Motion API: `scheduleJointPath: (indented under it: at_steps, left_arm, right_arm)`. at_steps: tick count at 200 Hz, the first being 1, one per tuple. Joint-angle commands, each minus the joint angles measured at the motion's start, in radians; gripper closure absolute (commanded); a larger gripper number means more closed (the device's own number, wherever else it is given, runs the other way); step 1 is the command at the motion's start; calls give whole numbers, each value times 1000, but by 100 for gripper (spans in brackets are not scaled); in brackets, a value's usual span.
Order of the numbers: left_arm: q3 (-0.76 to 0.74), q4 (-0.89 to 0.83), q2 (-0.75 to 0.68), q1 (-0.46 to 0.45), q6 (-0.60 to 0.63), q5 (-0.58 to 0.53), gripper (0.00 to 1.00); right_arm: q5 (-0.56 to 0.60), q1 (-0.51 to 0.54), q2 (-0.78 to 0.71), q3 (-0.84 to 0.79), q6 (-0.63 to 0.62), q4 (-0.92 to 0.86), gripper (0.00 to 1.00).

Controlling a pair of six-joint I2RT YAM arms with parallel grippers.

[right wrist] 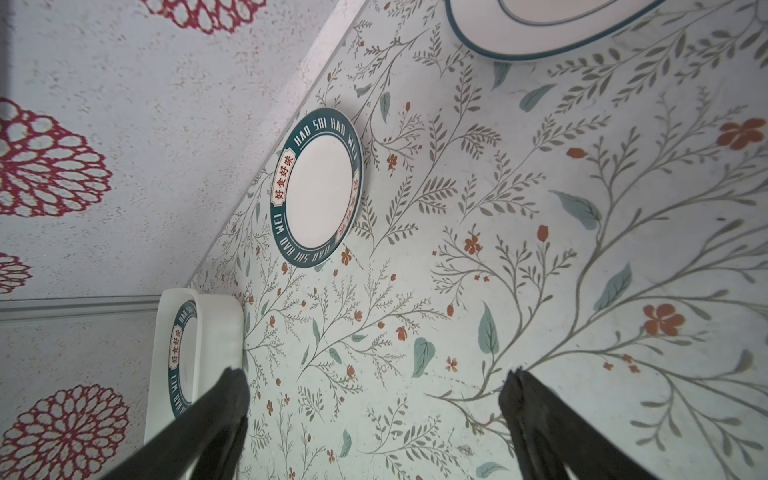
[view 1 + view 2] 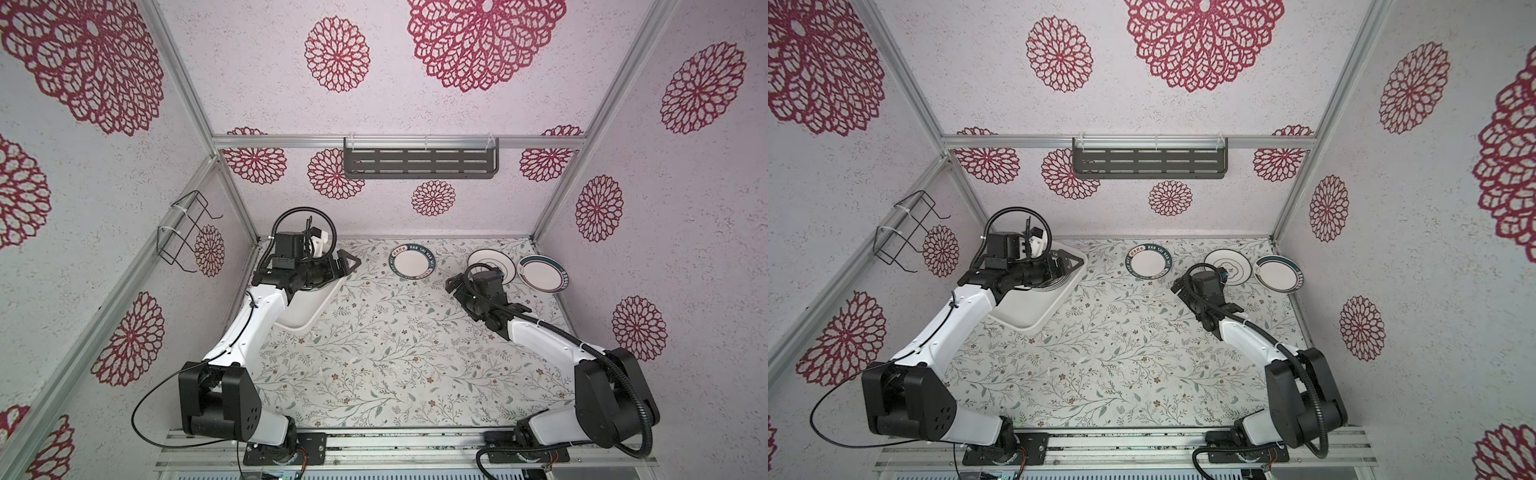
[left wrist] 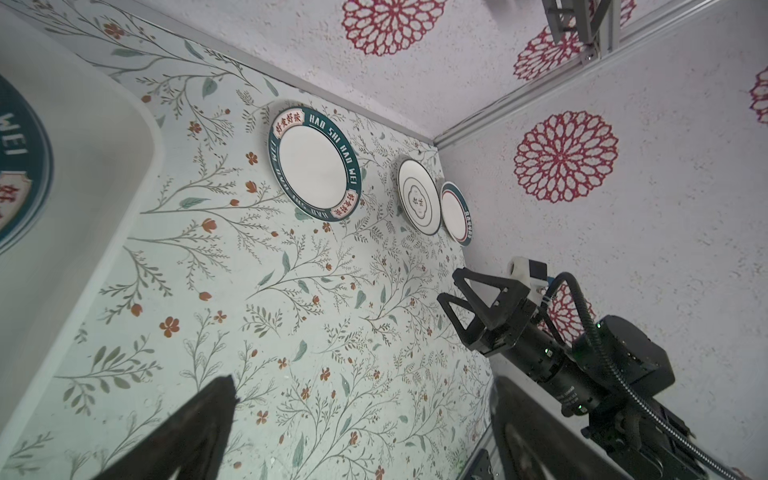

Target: Place the plates into the plastic bin on the countertop

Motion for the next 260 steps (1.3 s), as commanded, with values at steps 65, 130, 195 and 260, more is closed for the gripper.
scheduleJointPath:
  at_steps: [65,130,195,260]
  left_arm:
    - [26,4,28,-56,52,55,3]
    - [28,41,76,-60,82,85,3]
    - [-1,11,47,-83,174,19,3]
    - [3,-22,45,-83,186,-46,3]
  right_arm:
    - [77,-74,-78,2,11,-66,1]
    - [1,-324,-84,-75,62,20,1]
    - [-27,-510,39,-45,107,124,1]
    - [-97,-614,230,-10,159,370,8]
